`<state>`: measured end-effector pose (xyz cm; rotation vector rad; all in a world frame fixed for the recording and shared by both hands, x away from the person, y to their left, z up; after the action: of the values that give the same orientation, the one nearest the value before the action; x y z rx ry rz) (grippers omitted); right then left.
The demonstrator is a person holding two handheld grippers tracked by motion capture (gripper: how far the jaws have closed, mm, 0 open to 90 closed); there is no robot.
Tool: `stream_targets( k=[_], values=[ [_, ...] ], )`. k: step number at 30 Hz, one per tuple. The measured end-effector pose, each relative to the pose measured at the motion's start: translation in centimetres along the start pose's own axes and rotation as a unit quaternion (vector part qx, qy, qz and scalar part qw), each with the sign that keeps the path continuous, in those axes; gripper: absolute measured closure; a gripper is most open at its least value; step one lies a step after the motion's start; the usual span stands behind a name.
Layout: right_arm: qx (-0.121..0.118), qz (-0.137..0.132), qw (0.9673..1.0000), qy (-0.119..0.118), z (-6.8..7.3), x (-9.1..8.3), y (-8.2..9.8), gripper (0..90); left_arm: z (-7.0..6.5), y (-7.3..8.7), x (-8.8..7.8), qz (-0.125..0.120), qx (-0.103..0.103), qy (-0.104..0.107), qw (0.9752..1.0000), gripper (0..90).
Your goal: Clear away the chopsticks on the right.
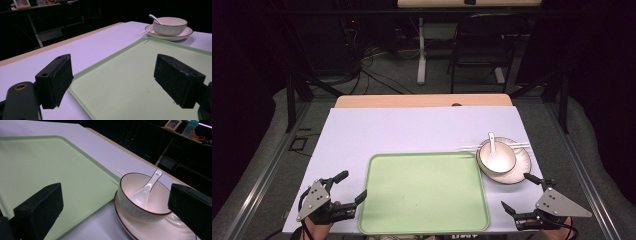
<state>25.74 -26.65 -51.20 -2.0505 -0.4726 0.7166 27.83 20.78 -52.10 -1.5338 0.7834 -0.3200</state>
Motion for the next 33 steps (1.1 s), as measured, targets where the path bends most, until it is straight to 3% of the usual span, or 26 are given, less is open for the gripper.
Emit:
stream_targets(
  k=[11,20,23,28,33],
  values=[
    [0.007,0.013,0.9999,0.002,-0.3,0.1,-0.1,0.0,0.0,0.1,0.0,0.002,0.0,0.002,1.0,15.4],
    [0.016,0.019,0.9997,0.008,-1.4,0.2,-0.1,0.0,0.0,0.1,0.0,0.003,0.001,0.001,1.0,15.4],
    [0.02,0.034,0.9992,-0.01,-2.0,0.6,-0.1,0.0,0.1,0.1,0.0,0.002,0.0,-0.001,1.0,15.4],
    [0.018,0.048,0.9986,-0.009,-3.3,1.1,-0.2,0.0,0.0,0.1,-0.1,0.001,-0.002,-0.002,1.0,15.4],
    [0.034,0.064,0.9971,-0.024,-4.2,1.5,-0.4,0.0,0.0,0.1,0.0,0.001,-0.002,-0.001,1.0,15.4]
  ],
)
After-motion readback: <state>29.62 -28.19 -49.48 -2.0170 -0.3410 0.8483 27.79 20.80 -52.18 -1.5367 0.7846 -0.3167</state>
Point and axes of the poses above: each handheld gripper's, and its own axes: x roughly forward along the jaws, y roughly out of its underside, z roughly to its left, the point moved 7 cm from there along x, roughly forward along the jaws, and after that the axes turned 12 degrees about -x, right-handed, at the moved point
